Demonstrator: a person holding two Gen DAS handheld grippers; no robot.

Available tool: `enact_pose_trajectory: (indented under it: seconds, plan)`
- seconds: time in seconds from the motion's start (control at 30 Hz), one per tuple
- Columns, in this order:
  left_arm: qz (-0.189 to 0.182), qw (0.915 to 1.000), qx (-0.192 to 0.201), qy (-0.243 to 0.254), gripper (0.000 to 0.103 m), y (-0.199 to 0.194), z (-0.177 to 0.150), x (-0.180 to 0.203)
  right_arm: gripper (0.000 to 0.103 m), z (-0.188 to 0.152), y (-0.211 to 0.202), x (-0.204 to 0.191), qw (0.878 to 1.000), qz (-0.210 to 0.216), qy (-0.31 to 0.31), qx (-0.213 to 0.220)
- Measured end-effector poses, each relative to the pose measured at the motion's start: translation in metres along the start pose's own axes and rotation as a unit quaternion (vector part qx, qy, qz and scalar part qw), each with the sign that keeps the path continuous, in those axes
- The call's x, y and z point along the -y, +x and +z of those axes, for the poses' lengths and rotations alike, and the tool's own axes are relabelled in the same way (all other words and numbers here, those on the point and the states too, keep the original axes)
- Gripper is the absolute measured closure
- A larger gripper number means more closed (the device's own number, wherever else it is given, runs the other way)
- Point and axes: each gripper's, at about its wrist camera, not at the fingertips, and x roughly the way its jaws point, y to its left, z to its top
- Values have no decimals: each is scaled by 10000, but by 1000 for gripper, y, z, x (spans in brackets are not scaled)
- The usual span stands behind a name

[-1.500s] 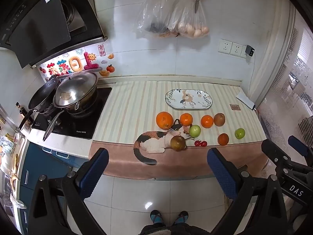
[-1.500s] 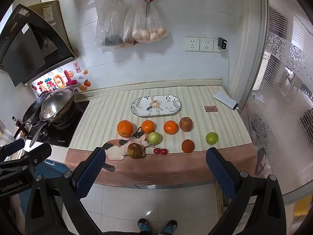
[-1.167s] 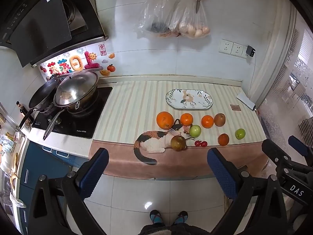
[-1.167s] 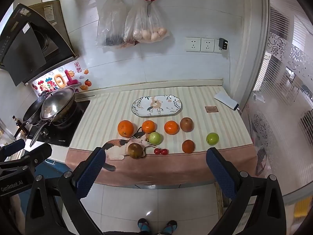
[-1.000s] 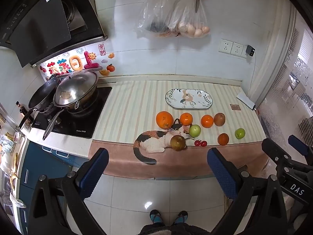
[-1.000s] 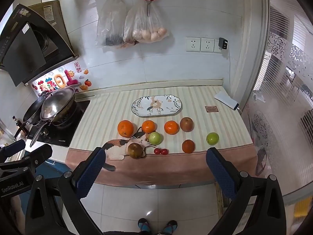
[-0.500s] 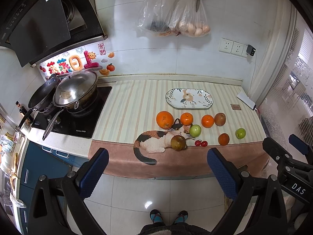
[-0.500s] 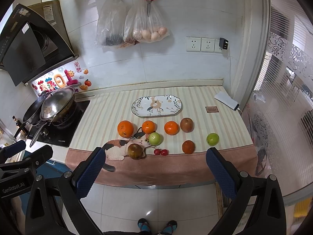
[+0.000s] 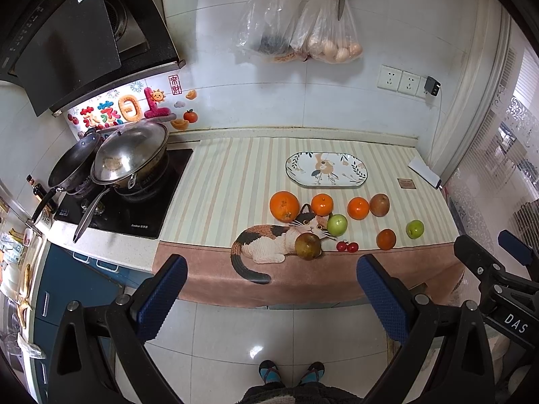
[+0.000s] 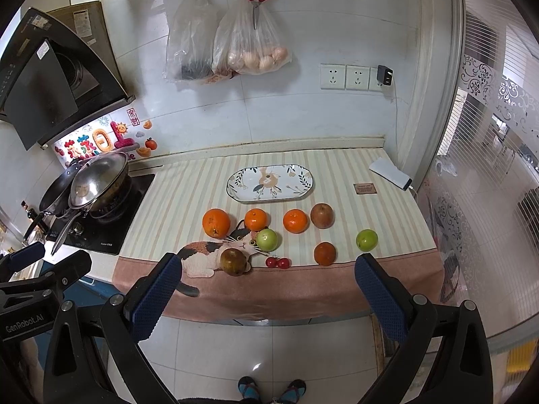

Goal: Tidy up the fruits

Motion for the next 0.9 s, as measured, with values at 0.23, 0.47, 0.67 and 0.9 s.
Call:
enact_pose_trajectory:
  seconds: [0.23,0.47,0.67,0.9]
  plan:
    - [-5,10000,-6,-7,0,4,-7,0,0,-2,-3,4,10000,-8,-13,8]
    - [-2,10000,-5,-10,0,4,-6,0,0,-1,-3,-4,10000,-2,-4,13]
    - [1,10000,4,-2,0,6,-10,-2,0,-2,-4,-4,10000,1,-6,10]
    - [-5,10000,5,-6,0,7,-11,-2,0,0,-6,-9,10000,4,-28,27]
